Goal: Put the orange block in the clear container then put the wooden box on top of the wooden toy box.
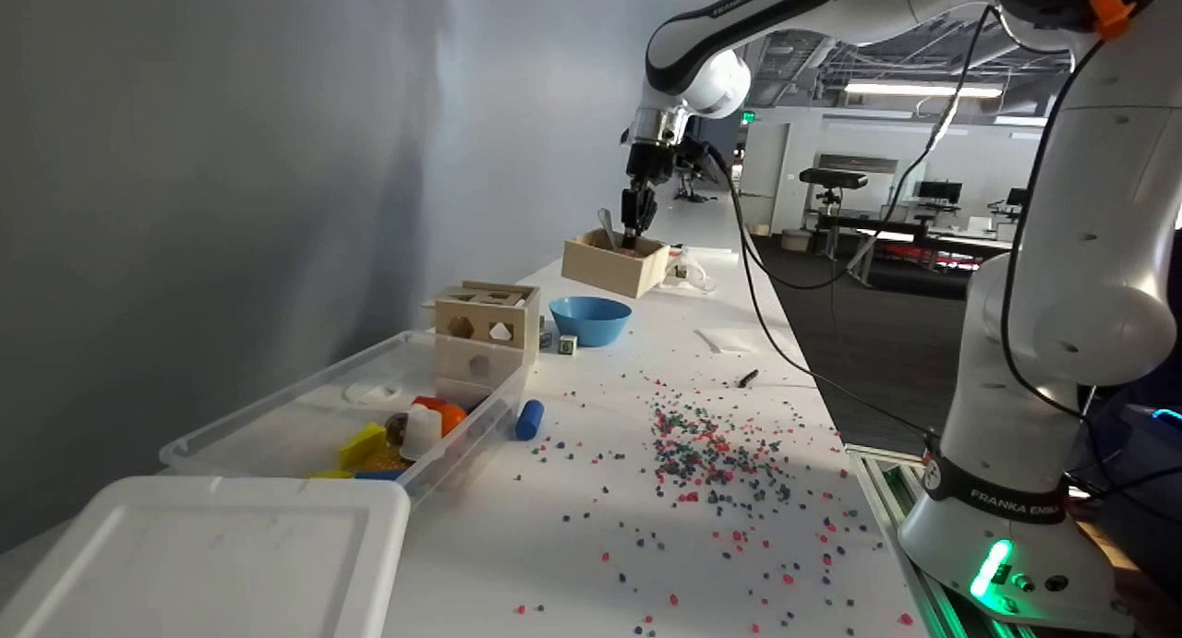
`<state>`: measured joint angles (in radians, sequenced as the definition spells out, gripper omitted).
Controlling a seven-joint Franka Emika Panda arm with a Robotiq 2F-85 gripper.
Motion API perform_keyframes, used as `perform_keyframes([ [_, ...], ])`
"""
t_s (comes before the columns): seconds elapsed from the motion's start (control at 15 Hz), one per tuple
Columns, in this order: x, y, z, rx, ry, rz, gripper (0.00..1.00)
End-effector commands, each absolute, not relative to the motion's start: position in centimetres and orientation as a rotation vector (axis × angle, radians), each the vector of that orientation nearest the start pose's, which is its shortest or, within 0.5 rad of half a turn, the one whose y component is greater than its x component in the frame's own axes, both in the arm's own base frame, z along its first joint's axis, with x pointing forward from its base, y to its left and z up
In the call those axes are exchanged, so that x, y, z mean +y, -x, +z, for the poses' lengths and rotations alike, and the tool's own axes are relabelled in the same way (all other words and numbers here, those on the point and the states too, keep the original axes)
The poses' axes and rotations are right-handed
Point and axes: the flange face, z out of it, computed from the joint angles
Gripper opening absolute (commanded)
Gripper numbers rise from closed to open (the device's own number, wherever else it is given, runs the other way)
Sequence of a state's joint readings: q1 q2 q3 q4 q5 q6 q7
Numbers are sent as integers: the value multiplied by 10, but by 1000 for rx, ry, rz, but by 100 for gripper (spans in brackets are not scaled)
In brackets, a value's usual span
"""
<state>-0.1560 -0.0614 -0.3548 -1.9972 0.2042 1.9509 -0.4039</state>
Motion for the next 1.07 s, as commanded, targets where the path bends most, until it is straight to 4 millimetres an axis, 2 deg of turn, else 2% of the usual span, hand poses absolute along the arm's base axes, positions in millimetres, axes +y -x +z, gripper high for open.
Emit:
perform_keyframes([
  [0.0,-265,-519,531,379,2874,-163,4],
  [0.2,-259,-554,548,433,2827,-193,4],
  [0.4,-256,-586,553,419,2852,-200,4],
  [0.47,-252,-567,532,408,2878,-187,15],
  [0.6,-251,-583,531,402,2887,-178,15],
  [0.73,-253,-589,528,405,2892,-170,15],
  [0.8,-255,-589,528,409,2892,-169,4],
  [1.0,-255,-618,510,402,2911,-166,4],
])
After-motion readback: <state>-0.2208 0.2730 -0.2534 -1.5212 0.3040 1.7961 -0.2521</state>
